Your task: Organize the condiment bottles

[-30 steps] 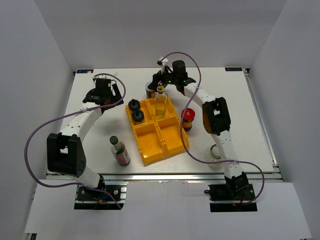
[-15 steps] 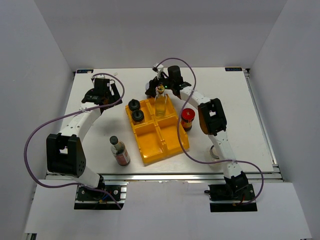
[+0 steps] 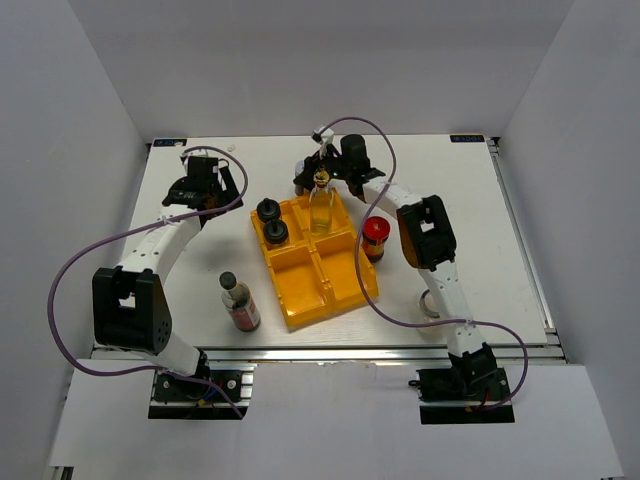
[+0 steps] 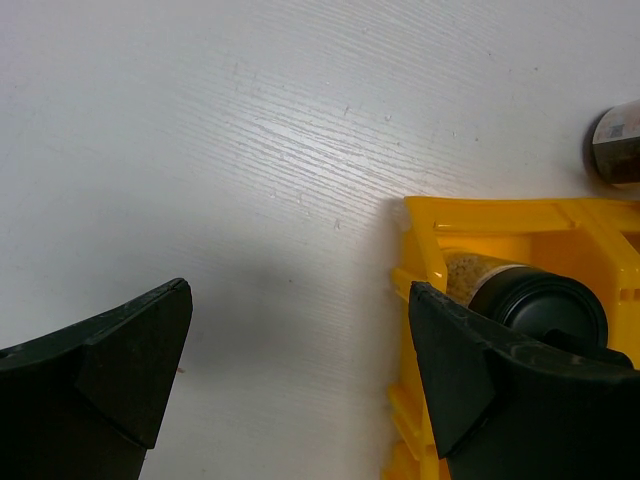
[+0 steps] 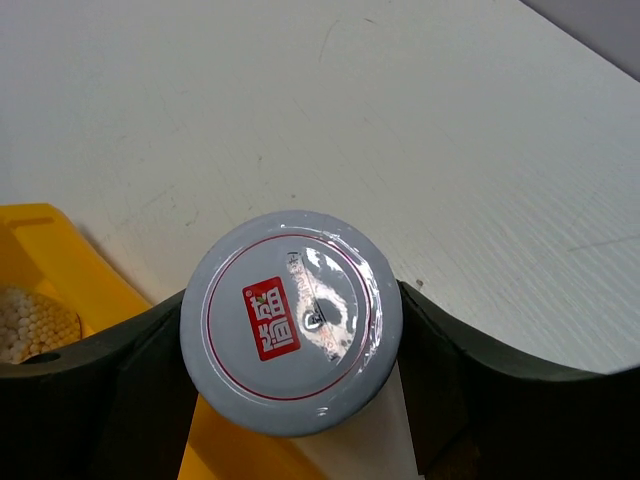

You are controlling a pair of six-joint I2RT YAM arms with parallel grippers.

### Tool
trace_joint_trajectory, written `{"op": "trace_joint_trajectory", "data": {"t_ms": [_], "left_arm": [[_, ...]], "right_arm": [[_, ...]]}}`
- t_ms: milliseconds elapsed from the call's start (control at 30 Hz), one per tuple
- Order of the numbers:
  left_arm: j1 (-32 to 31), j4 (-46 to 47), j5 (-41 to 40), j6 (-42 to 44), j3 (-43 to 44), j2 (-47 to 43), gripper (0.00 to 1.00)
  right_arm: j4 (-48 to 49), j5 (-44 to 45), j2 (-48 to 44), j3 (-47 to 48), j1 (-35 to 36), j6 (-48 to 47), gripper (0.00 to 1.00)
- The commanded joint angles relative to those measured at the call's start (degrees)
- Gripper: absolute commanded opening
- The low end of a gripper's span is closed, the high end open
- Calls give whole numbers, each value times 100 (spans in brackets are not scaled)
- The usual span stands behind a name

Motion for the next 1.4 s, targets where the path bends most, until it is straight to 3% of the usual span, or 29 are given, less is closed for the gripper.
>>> {"op": "trace_joint_trajectory", "data": {"t_ms": [0,133,367,667,900,1067,1200,1367], "left_arm": [[25,-15,-178,-38,85,-214,98],[25,-60,-249,-55,191,-354,98],[25,-147,-372,-213,296,-740,98],[25,-218,-302,-451,147,-1180,98],[25,-288,-258,-618,7,-1303,98],[25,-288,-170,-749,-204,-1470,98],[25,-227,-126,-873,-432,-1655,98],[25,-305,-292,-1092,-661,-1874,98]], "right_arm": [[625,71,-589,-286,-129,325,38],[1047,89,-845,-401,-287,737,22],[1442,344,-1846,-962,-612,871,13],[1514,730,-4664,-3501,-903,344,4],[565,635,-6626,-5005,-868,185,0],[12,852,-8197,-6303,-159,-175,0],[-95,872,-8824,-6921,528,-132,0],[63,1283,-8555,-7151,1625,-148,0]]}}
